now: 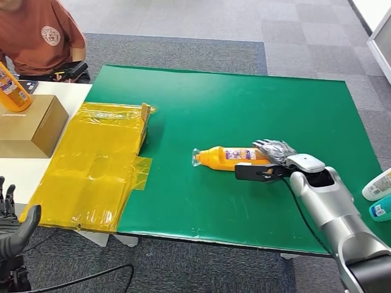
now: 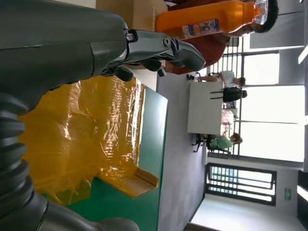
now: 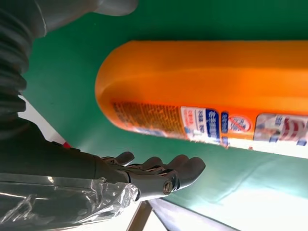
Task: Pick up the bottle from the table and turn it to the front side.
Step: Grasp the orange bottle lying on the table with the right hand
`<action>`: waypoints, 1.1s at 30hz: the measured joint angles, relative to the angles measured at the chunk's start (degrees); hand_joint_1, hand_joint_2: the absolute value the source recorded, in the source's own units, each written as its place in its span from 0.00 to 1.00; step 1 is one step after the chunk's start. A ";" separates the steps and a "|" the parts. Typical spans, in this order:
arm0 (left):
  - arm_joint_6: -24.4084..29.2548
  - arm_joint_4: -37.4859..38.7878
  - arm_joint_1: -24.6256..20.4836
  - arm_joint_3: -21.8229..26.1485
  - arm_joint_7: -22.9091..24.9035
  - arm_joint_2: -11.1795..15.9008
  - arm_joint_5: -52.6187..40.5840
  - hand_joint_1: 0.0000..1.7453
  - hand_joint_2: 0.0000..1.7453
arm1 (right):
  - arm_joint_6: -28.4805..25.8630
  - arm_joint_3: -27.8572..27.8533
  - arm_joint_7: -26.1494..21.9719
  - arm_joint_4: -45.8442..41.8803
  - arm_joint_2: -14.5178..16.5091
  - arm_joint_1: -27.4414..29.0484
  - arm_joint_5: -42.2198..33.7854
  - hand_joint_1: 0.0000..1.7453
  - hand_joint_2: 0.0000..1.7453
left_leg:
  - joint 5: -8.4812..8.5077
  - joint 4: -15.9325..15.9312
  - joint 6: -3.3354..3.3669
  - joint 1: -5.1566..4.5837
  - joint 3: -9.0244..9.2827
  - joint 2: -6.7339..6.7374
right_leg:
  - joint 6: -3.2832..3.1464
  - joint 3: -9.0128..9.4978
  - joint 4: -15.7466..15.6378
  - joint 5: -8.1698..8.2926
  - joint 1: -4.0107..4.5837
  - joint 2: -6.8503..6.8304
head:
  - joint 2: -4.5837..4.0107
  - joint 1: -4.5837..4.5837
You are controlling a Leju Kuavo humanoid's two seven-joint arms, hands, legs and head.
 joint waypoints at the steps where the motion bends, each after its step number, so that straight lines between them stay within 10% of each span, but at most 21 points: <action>1: 0.00 0.00 -0.02 -0.04 0.00 0.01 -0.02 0.00 1.00 | -0.09 0.04 0.04 0.16 0.15 0.08 0.01 0.00 1.00 | 0.00 0.00 0.00 0.00 0.00 0.00 | 0.00 0.00 0.00 0.00 0.00 0.00 | 0.00 0.00; 33: 1.77 0.89 -1.53 -4.89 0.82 0.83 -0.27 0.00 1.00 | -5.15 -2.10 2.45 13.69 7.87 -5.39 2.66 0.00 1.00 | 0.07 0.00 -0.02 0.00 0.02 0.00 | -0.03 0.01 0.00 0.04 0.01 0.00 | 0.00 0.00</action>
